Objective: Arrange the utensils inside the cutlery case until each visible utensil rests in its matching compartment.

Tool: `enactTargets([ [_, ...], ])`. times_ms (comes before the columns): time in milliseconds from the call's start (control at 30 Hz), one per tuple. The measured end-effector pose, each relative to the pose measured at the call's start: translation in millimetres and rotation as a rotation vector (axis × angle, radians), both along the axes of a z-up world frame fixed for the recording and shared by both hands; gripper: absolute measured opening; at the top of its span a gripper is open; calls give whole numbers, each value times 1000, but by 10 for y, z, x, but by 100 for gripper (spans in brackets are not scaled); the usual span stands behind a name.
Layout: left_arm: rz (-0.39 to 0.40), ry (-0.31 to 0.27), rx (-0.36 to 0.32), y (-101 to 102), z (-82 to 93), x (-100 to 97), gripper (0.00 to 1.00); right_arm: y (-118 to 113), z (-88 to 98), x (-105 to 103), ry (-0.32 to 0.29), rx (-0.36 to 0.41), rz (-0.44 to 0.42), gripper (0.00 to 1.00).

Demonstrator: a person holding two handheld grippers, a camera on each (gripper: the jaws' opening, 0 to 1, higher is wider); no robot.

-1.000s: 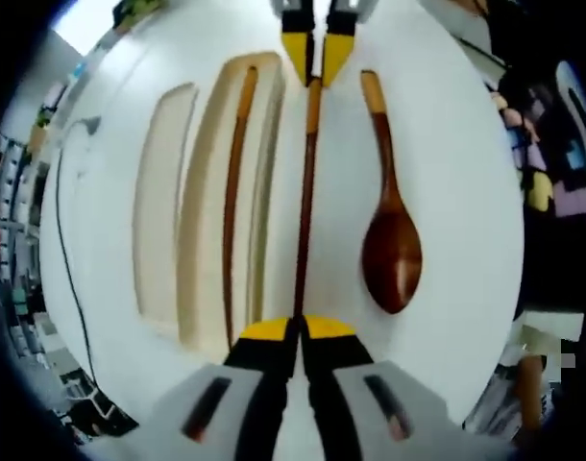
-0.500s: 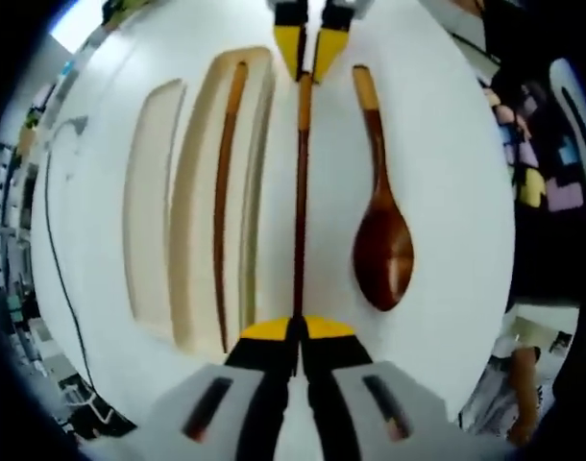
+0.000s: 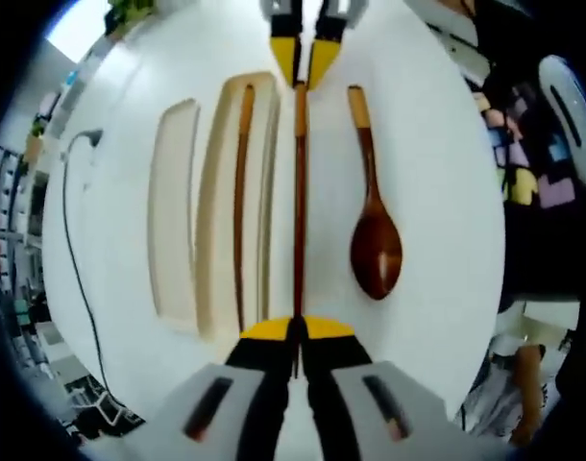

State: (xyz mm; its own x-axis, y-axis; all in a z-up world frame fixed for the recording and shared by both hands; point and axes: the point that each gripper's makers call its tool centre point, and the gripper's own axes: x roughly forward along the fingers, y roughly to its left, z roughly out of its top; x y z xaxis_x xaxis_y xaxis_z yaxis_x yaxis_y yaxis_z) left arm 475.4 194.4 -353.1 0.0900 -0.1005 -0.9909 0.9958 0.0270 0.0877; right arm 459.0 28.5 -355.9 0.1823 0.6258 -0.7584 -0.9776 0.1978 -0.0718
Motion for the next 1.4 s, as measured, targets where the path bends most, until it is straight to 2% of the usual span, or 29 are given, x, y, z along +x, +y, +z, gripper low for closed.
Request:
enactTargets([
  [300,5,-42,-22,2,107,156,2,-2,139,152,-17,0,-25,5],
  [467,9,-69,-35,-5,179,264,2,-5,236,278,-50,-15,-42,5],
  [633,16,-80,-45,26,174,333,2,45,282,396,-79,-26,-33,5],
  [867,18,-78,-51,-3,132,399,2,34,191,457,-52,-55,-39,5],
  [1067,1,-63,-56,-133,109,384,2,-127,139,623,-30,-76,-63,5],
  [1233,-11,-53,-50,-215,47,389,2,-238,158,640,-20,-60,-87,5],
  [1300,-12,-51,-48,-184,76,477,2,-251,157,630,-21,-62,-90,5],
  [1400,-11,-47,-43,-167,55,478,2,-257,144,608,-11,-64,-88,5],
])
